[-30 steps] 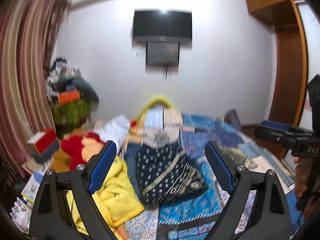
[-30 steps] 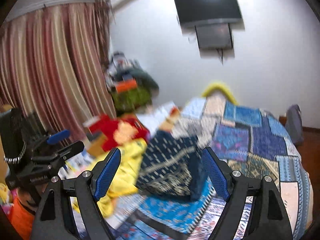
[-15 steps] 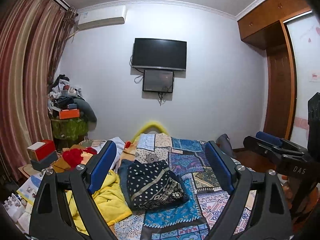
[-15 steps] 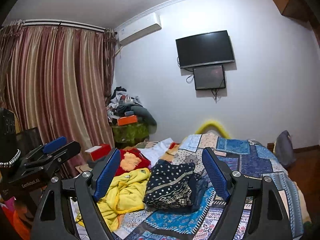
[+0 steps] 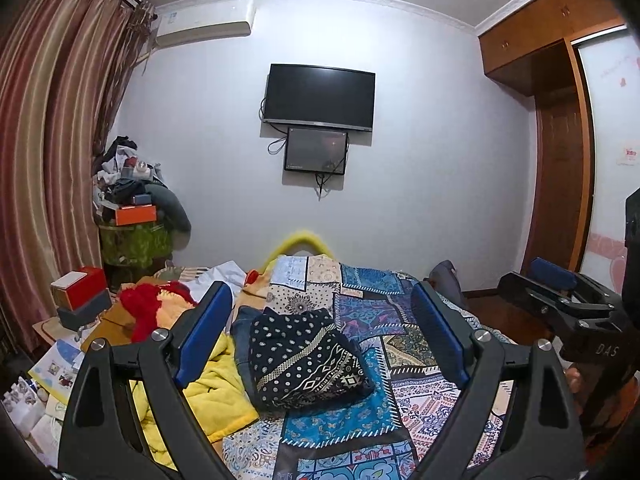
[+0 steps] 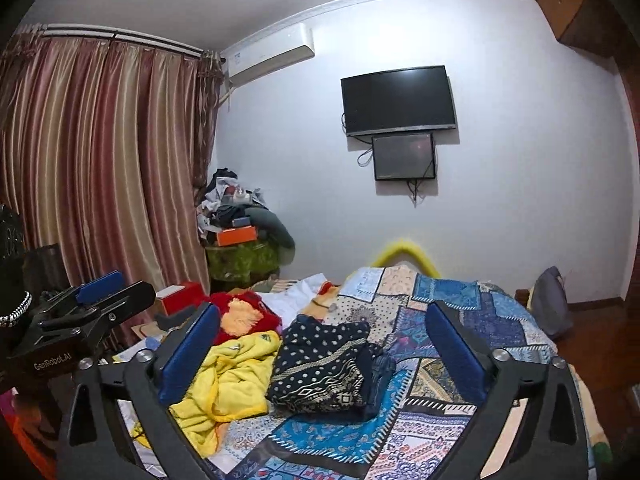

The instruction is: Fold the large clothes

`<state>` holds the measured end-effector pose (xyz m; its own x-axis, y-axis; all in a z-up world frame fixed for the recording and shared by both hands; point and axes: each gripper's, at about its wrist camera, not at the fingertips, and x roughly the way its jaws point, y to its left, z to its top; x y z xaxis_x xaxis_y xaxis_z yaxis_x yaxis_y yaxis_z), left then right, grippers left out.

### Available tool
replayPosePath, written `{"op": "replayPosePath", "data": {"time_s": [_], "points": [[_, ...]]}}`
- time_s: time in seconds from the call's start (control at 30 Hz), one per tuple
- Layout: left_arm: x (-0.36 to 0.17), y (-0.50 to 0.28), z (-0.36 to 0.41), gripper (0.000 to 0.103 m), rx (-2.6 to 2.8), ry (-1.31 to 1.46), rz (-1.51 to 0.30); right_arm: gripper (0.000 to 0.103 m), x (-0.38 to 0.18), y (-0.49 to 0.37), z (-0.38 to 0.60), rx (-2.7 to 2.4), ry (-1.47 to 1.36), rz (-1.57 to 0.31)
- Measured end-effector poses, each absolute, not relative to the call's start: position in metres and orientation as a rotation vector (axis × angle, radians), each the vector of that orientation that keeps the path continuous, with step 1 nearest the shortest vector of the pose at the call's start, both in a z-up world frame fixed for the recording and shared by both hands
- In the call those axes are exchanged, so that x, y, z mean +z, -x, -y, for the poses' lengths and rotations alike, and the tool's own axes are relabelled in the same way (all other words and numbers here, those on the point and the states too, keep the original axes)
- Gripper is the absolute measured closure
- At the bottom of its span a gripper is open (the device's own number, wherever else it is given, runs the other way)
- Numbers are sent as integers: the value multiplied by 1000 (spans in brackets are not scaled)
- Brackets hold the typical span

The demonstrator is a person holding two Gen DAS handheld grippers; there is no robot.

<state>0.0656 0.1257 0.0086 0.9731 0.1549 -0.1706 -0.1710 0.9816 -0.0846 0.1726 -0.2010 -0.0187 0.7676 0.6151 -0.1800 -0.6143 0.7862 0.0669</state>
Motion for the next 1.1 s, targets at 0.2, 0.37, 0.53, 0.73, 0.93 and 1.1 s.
{"op": "replayPosePath", "data": {"time_s": [0.2,0.37,0.53,0.73,0.93,1.1], "points": [[5,-67,-126,3,192,91,-168,0,-20,-173,196,654,8,-196],[3,-68,-127,1,201,98,-183,0,-23,-180,192,640,21,-217],[3,-69,-127,1,202,97,-193,0,-25,-184,195,637,7,-226],[3,-69,-128,0,198,101,-193,0,-24,-185,197,639,2,-224],[2,-70,-128,1,193,105,-194,0,-23,-183,197,639,9,-223],[2,-71,-128,1,187,105,-200,0,-23,-182,200,647,6,-224]]}}
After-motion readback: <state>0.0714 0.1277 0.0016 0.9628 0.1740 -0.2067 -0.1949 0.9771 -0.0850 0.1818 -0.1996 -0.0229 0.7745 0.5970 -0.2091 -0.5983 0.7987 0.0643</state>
